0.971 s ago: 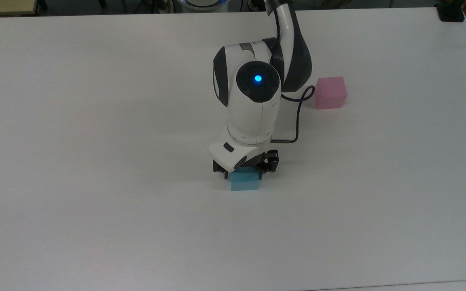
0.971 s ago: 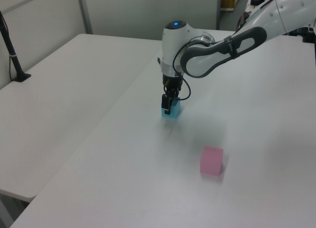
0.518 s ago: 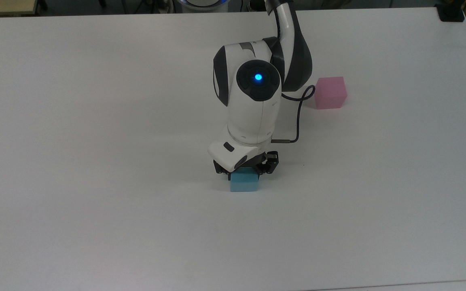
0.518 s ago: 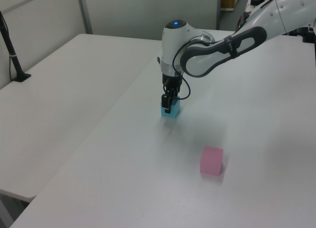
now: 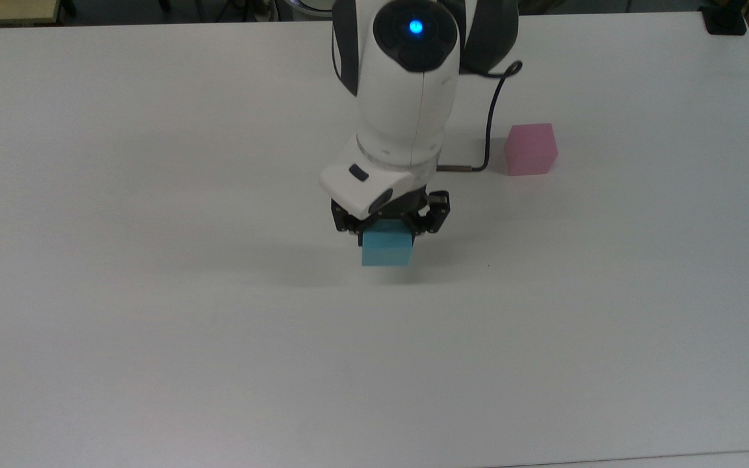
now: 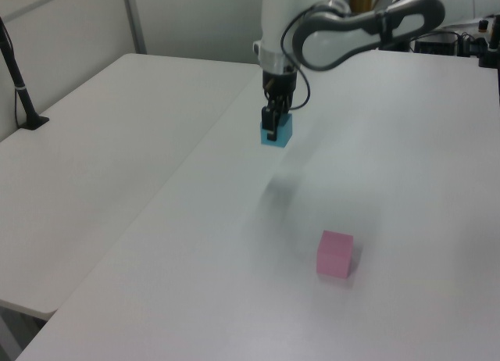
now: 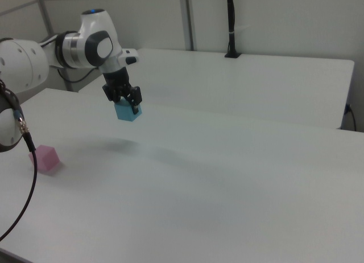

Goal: Put blue cube on pink cube
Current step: 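Lift the light-blue cube and carry it toward the pink cube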

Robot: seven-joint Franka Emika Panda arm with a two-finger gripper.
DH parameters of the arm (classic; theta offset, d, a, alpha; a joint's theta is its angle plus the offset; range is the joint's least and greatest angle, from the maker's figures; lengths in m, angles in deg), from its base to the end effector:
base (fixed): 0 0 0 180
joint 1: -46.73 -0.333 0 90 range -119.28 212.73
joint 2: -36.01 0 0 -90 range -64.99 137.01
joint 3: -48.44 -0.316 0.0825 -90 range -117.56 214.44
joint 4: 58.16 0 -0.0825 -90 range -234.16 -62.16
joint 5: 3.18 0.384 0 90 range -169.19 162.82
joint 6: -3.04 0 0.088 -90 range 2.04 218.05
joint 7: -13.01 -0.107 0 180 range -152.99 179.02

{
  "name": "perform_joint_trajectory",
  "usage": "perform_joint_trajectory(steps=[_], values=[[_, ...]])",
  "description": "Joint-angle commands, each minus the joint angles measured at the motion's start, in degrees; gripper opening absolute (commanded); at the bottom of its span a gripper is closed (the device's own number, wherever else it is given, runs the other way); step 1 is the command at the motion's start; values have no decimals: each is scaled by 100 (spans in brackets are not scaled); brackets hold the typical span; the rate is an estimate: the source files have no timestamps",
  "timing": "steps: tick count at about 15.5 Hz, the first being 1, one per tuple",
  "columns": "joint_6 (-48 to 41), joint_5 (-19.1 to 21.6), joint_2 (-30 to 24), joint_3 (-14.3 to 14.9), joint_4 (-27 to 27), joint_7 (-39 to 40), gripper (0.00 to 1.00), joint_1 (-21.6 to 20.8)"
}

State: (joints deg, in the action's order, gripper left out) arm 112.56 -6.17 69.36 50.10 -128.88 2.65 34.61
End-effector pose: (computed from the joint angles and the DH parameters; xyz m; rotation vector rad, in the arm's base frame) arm 0.7205 0.1345 0.4404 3.0897 0.0346 0.1634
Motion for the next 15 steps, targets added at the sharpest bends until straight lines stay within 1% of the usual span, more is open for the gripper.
perform_joint_trajectory(steps=[1,3,5,7,9,10,13,15], values=[[-552,-44,-302,80,136,105,16,-19],[-948,-36,-372,80,355,113,16,60],[-1160,-27,-530,80,401,227,16,113],[-1152,-36,-592,63,392,202,16,113],[-1091,-27,-618,-25,383,27,16,104],[-1047,-44,-636,-156,348,-201,16,95],[-976,-167,-873,-972,103,-877,16,157],[-976,-238,-935,-1280,75,-1299,16,130]])
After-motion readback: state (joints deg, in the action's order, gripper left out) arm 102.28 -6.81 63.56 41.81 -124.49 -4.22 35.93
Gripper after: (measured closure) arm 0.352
